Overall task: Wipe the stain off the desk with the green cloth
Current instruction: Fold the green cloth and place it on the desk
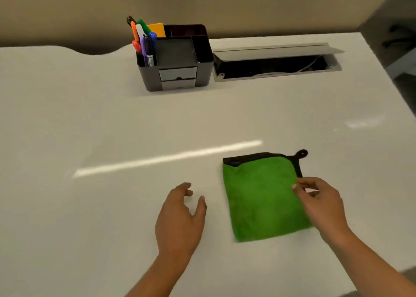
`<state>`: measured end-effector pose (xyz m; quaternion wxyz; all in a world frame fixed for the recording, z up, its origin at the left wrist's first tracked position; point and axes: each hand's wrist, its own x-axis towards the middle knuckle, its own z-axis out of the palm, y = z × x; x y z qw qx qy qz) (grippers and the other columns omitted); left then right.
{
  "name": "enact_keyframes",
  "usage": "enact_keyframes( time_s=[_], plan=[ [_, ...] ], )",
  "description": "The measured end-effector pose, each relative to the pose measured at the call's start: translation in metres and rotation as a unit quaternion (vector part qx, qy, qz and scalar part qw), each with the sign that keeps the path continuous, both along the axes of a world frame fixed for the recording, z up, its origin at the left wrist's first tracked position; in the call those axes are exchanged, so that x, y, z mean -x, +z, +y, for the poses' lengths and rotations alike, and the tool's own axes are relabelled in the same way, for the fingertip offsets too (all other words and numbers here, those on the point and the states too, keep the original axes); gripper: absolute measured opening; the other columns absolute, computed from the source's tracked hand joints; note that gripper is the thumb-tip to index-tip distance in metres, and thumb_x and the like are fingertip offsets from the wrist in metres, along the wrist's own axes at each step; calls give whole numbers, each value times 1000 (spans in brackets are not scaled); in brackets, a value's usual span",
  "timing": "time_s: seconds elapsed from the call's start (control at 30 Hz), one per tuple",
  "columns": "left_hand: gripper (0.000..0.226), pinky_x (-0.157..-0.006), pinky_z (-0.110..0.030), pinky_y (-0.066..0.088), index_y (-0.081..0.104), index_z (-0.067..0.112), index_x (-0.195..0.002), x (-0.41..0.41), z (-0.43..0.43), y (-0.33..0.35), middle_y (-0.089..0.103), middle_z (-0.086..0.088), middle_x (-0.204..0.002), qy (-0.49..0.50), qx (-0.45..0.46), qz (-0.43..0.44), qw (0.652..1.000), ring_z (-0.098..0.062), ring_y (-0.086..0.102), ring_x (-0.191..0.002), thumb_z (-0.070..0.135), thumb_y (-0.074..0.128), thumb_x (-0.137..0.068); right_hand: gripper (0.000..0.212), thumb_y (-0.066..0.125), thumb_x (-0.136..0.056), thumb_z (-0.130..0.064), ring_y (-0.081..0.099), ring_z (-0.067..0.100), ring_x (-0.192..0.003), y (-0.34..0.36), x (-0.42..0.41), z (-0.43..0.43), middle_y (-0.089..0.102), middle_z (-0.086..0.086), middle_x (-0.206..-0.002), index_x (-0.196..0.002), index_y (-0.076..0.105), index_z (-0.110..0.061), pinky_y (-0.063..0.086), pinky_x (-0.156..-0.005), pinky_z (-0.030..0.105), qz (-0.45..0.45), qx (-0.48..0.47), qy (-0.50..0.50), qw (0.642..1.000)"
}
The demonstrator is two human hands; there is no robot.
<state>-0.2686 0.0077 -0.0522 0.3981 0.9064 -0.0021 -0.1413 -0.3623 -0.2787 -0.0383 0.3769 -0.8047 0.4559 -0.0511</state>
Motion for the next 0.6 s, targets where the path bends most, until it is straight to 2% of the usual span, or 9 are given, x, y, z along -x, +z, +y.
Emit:
enact_keyframes(
  time_s=[0.1,0.2,0.27,0.33,0.43,0.47,0.53,0.6],
  plan=[
    [47,-69,-23,42,53,29,-121,25,-12,2,61,18,-103,-37,-16,61,997,-5,61,-84,55,56,-82,23,75,-84,-26,64,15,-83,2,34,-8,68,-2,-105,-105,66,-24,45,-67,31,36,2,-65,997],
    [49,-76,-29,48,54,27,-119,46,-27,4,65,15,-104,-93,-29,103,990,-10,63,-91,59,53,-82,33,75,-84,-27,62,25,-95,-3,50,-15,66,6,-105,-113,64,-15,46,-82,38,83,-68,-104,989],
    [49,-78,-28,49,56,27,-118,56,-35,6,69,14,-107,-99,-35,111,988,-10,64,-96,60,51,-82,31,75,-83,-28,63,33,-92,-4,53,-16,68,14,-98,-102,68,-5,45,-81,37,97,-106,-102,984],
    [46,-78,-28,50,58,26,-115,65,-42,4,72,14,-104,-83,-40,117,989,-9,66,-95,58,51,-83,33,73,-79,-33,63,33,-88,-7,55,-19,70,11,-89,-90,69,-2,44,-78,38,105,-111,-79,985],
    [41,-73,-27,50,62,22,-109,76,-52,4,73,13,-94,-32,-28,133,990,-8,66,-86,52,59,-81,36,74,-81,-38,63,25,-95,-12,58,-24,67,-3,-94,-108,68,-16,45,-81,35,142,-81,-42,986],
    [40,-69,-25,48,62,20,-108,79,-56,4,73,13,-90,-8,-21,138,990,-6,65,-82,50,62,-80,37,74,-80,-41,63,22,-94,-13,58,-27,66,-6,-93,-108,67,-18,45,-79,34,150,-74,-26,985],
    [40,-63,-19,42,62,19,-106,84,-66,3,71,11,-86,43,-9,155,987,-2,61,-77,47,67,-78,29,76,-77,-44,65,18,-83,-13,57,-33,70,-8,-86,-90,67,-19,47,-71,33,153,-96,10,984],
    [38,-62,-24,44,63,18,-100,87,-77,2,72,7,-77,96,-1,188,978,-7,63,-75,45,71,-76,25,79,-75,-42,67,19,-73,-14,54,-37,72,-3,-76,-77,69,-19,48,-65,33,141,-156,35,977]
  ],
)
